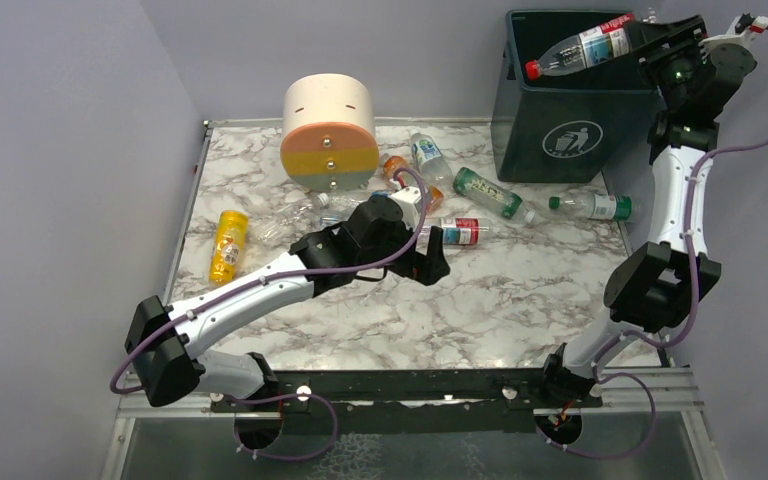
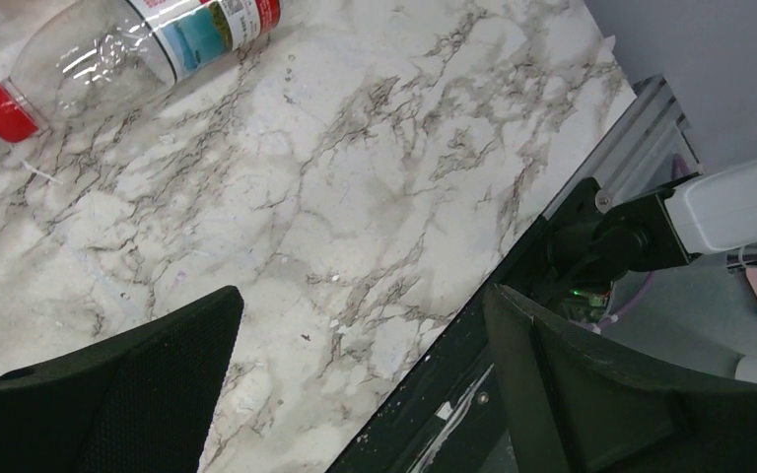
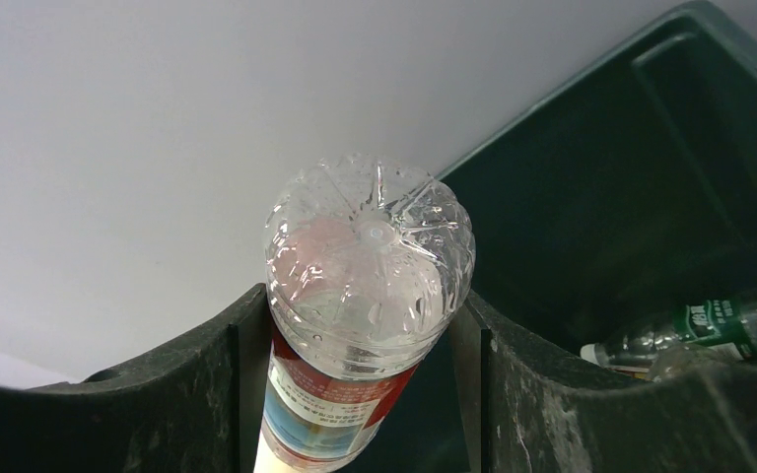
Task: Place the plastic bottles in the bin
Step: Place the plastic bottle in the trash bin.
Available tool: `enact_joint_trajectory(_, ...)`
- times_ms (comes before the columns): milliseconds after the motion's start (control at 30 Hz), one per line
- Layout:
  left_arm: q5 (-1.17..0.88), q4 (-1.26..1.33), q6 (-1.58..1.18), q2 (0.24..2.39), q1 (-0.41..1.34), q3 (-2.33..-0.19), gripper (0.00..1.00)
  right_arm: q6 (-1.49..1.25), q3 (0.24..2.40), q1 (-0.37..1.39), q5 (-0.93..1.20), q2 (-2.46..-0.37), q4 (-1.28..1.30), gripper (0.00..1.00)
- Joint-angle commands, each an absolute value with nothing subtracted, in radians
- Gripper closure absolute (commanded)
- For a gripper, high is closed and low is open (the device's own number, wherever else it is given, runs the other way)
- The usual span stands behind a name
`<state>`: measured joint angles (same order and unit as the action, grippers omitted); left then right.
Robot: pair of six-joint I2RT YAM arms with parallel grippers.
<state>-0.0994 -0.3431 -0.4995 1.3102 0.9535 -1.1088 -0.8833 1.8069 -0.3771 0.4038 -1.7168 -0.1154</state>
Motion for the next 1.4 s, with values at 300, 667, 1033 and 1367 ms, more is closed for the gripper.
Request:
enact_joint_trajectory(300,-0.117,-0.321,-0.457,1.337,0.918,-1.129,0.01,-0.860,1.878,-0.384,0.376,-1.832,-0.149,0.22)
enact_joint_trajectory(667,-0.108,-0.346,-0.418,1.376,0.889,-1.166,0.01,-0.888,1.838,-0.380,0.479,-1.751,-0.158,0.07)
enact_joint_trajectory(1033,-0.089,-0.359,-0.325,1.412,0.827,-1.189,0.01,-0.873,1.533,-0.333,0.587,-1.436,-0.129,0.06)
enact_joint_trajectory(1367,-0.071,-0.339,-0.243,1.543,0.820,-1.282,0.01,-0.778,1.180,-0.325,0.696,-1.138,-0.021,0.06)
